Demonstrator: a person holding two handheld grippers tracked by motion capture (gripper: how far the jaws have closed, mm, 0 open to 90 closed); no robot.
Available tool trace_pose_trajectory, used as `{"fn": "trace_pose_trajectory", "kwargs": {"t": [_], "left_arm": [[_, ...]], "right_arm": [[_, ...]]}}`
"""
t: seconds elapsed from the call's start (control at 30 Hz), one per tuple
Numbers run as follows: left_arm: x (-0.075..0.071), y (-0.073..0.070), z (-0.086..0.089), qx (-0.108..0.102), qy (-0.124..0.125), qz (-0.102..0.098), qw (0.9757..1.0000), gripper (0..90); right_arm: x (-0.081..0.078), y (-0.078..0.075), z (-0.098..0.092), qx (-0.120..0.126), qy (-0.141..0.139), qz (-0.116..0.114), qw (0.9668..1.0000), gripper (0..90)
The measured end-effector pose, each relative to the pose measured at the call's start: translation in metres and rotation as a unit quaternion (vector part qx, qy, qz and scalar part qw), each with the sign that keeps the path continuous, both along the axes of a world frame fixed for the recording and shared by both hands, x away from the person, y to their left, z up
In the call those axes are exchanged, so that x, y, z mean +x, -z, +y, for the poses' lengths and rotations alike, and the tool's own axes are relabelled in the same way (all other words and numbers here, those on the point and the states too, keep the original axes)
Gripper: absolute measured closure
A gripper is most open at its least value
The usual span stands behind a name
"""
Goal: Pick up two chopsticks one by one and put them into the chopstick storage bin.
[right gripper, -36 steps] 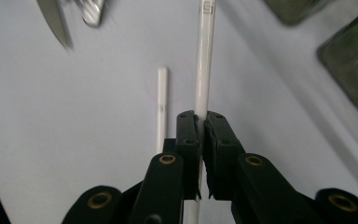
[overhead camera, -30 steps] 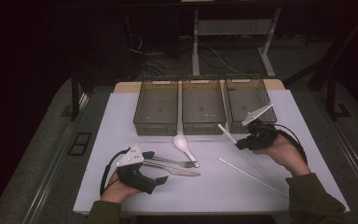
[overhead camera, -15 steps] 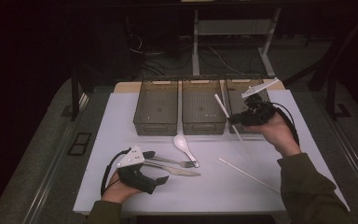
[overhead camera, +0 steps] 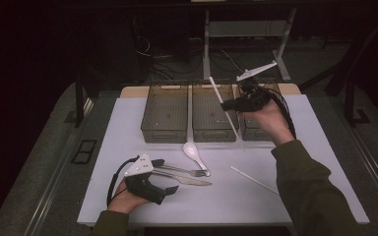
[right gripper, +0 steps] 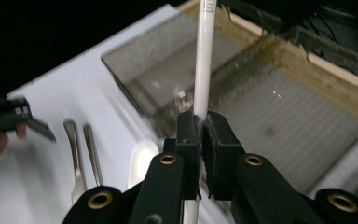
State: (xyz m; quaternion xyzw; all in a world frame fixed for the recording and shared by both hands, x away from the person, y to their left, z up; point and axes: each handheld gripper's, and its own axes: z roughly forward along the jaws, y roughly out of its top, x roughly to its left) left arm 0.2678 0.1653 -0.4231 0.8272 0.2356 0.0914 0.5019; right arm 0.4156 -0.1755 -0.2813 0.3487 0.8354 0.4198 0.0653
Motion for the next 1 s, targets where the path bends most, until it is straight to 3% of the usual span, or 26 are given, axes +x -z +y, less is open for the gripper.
{"fn": "trace_pose_trajectory", "kwargs": {"t": [0.03, 0.5, 0.83, 1.0], "left_arm": [[0.0, 0.0, 0.0, 0.0, 0.0, 0.0, 1.0, 0.0], [0.001, 0.0, -0.001, -0.004, -0.001, 0.0, 1.0, 0.0], [0.002, -0.001, -0.001, -0.006, 0.001, 0.0, 1.0, 0.0], [0.002, -0.002, 0.0, -0.006, 0.004, 0.0, 1.0, 0.0]], "right_arm": [[0.006, -0.003, 0.007, 0.01, -0.001, -0.003, 0.9999, 84.9], [0.042, -0.023, 0.062, 0.023, 0.017, -0.041, 0.9987, 84.9], [0.06, -0.023, 0.099, 0.035, 0.025, -0.064, 0.997, 84.9], [0.07, -0.022, 0.114, 0.046, 0.027, -0.065, 0.9965, 84.9]]}}
